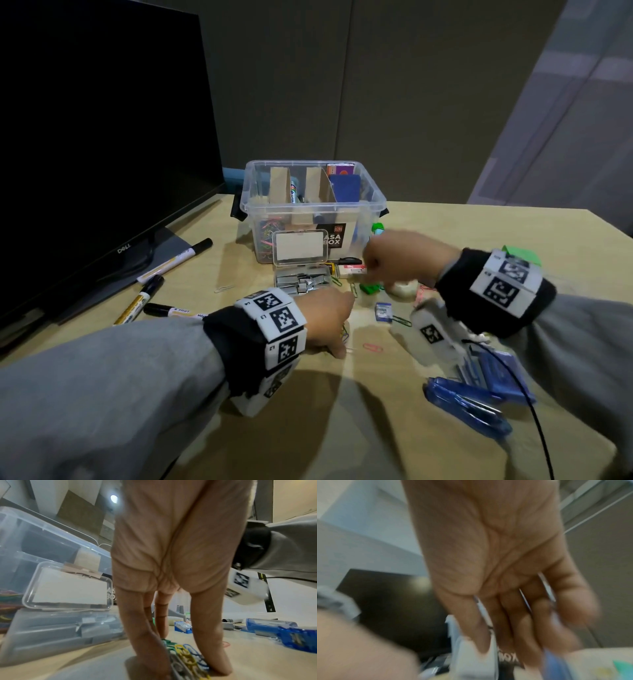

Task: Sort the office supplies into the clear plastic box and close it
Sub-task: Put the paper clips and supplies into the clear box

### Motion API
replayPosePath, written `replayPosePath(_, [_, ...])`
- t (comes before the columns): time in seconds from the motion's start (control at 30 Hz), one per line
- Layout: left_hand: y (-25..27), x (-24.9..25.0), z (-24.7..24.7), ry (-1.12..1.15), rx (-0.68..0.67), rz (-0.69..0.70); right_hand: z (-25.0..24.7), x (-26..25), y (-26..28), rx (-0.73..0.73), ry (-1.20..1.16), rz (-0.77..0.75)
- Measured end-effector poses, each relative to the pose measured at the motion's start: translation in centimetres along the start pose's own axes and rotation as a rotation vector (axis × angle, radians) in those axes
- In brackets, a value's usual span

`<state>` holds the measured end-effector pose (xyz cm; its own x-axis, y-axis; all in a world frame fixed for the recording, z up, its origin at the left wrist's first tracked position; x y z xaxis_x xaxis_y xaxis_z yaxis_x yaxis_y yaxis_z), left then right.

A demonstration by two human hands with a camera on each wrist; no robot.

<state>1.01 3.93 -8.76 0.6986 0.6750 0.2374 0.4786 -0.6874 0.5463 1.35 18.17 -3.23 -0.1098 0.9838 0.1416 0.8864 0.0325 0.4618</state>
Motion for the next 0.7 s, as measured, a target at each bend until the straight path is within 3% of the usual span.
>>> replayPosePath(0.1, [-0.1, 0.3, 0.3, -0.039, 0.057, -0.013, -2.4, 2.3, -0.4, 0.474, -0.16, 0.09])
replayPosePath(0.2, [-0.2, 0.7, 0.5, -0.019, 0.078, -0.029, -3.1, 4.1, -2.2, 0.724, -0.236, 0.1])
replayPosePath(0.27, [-0.4, 0.8, 0.5, -0.04, 0.075, -0.016, -3.0, 4.7, -3.5, 0.712, -0.213, 0.068])
replayPosePath(0.4, [-0.9, 0.6, 0.1, -0.058, 0.059, 0.056, -2.4, 5.1, -5.3, 0.527, -0.184, -0.07])
replayPosePath(0.5, [-1.3, 0.4, -0.1, -0.034, 0.046, 0.091, -1.9, 5.1, -5.9, 0.396, -0.347, -0.098])
replayPosePath(0.7, [-1.3, 0.2, -1.0, -0.017, -0.009, 0.166, -1.9, 4.9, -6.0, 0.357, -0.45, -0.101])
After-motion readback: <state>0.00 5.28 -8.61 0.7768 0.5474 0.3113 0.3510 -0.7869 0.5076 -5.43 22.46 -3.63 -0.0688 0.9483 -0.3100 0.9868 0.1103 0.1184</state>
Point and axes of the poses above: each hand's wrist, its own y-axis away from the middle knuckle, its own z-axis out of the palm, x = y × z, the point moved 1 cm from there along -y, towards the middle knuckle, and after that the axes turned 11 degrees about -x, right-handed, at the moved point
